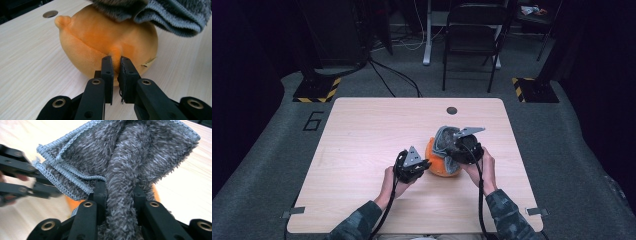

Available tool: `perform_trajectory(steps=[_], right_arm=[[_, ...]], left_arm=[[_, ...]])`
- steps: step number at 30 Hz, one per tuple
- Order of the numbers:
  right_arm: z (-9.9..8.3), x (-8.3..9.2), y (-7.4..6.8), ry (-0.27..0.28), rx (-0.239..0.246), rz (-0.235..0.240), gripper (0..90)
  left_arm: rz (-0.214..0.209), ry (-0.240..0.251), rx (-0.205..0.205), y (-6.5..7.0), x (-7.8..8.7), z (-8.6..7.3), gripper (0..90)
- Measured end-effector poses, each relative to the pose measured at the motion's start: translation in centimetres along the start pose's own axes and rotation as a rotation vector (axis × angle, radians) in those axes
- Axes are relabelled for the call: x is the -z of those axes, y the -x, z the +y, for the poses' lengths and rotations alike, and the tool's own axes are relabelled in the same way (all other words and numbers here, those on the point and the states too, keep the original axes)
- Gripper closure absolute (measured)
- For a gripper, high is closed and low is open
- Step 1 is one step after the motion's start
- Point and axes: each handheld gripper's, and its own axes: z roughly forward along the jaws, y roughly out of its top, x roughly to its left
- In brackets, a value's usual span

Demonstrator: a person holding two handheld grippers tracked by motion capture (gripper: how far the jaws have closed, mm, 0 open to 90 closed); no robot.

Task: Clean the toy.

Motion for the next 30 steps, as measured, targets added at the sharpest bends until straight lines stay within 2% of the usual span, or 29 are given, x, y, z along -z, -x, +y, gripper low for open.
perform_trajectory(steps=[4, 6, 7, 9, 15, 16, 23, 24, 30], right_arm=[[0.4, 0.1, -1.0, 0.016, 0.009, 0.004, 72.7], [0.5, 0.0, -1.1, 0.026, 0.018, 0.022, 72.5], [0.5, -0.1, -1.4, 0.023, 0.004, 0.020, 72.5], [0.6, -0.6, -1.6, 0.008, 0.022, 0.002, 72.5], [0.2, -1.0, -0.9, -0.004, 0.003, 0.007, 72.4], [0.1, -0.8, -0.7, -0.019, 0.006, -0.022, 72.3], [-0.6, -0.5, 0.9, -0.049, -0.029, -0.035, 72.2], [-0.7, -0.4, 1.0, -0.052, -0.046, -0.031, 72.2], [-1.4, -0.2, 2.2, -0.078, -0.052, -0.051, 72.2]], left_arm=[[-0.004, 0.012, -0.023, 0.4, 0.0, 0.1, 82.5], [-0.006, 0.016, -0.026, 0.5, 0.0, 0.2, 82.6], [-0.006, 0.016, -0.026, 0.5, 0.0, 0.2, 82.6], [-0.009, 0.014, -0.028, 0.4, -0.1, 0.1, 82.6], [-0.006, 0.008, -0.017, 0.3, -0.2, 0.1, 82.7], [-0.014, 0.002, -0.014, 0.2, -0.1, 0.1, 82.8], [-0.019, 0.001, 0.001, 0.0, -0.2, -0.1, 82.7], [-0.021, -0.003, 0.000, 0.0, -0.2, -0.1, 82.7], [-0.023, -0.001, 0.003, -0.1, -0.2, -0.1, 82.7]])
